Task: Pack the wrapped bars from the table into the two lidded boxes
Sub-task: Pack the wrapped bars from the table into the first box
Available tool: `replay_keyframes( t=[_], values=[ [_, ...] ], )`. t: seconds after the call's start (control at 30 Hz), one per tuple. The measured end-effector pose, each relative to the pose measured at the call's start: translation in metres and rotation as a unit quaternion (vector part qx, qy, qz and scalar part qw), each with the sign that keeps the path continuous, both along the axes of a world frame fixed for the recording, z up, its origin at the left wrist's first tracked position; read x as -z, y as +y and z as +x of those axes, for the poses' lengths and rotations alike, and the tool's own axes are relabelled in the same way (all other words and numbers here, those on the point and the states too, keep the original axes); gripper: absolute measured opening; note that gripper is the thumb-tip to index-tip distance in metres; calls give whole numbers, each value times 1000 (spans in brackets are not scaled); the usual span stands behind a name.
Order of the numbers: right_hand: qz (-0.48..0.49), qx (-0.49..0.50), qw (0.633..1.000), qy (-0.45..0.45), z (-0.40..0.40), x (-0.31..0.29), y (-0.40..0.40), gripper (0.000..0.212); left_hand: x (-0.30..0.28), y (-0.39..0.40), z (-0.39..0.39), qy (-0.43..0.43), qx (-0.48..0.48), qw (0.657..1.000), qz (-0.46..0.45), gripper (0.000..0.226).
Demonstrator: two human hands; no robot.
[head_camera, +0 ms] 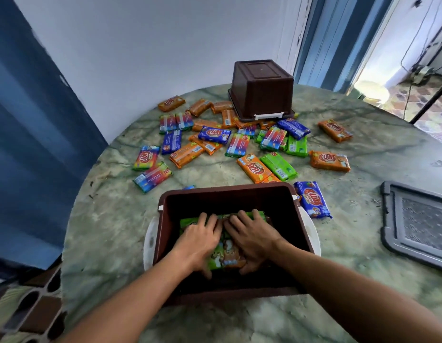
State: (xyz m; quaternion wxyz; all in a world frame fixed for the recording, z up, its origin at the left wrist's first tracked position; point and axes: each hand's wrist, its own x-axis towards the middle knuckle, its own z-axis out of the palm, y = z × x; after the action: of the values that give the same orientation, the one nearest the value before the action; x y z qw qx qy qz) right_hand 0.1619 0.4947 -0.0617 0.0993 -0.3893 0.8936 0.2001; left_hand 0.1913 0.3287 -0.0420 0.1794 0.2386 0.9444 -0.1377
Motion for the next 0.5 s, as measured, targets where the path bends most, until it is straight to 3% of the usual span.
replay_keyframes(
  t=[0.5],
  values=[
    [-32, -36, 998, 40, -3, 9, 2, 126, 7, -4, 1, 25, 3, 1000, -4, 122]
  ],
)
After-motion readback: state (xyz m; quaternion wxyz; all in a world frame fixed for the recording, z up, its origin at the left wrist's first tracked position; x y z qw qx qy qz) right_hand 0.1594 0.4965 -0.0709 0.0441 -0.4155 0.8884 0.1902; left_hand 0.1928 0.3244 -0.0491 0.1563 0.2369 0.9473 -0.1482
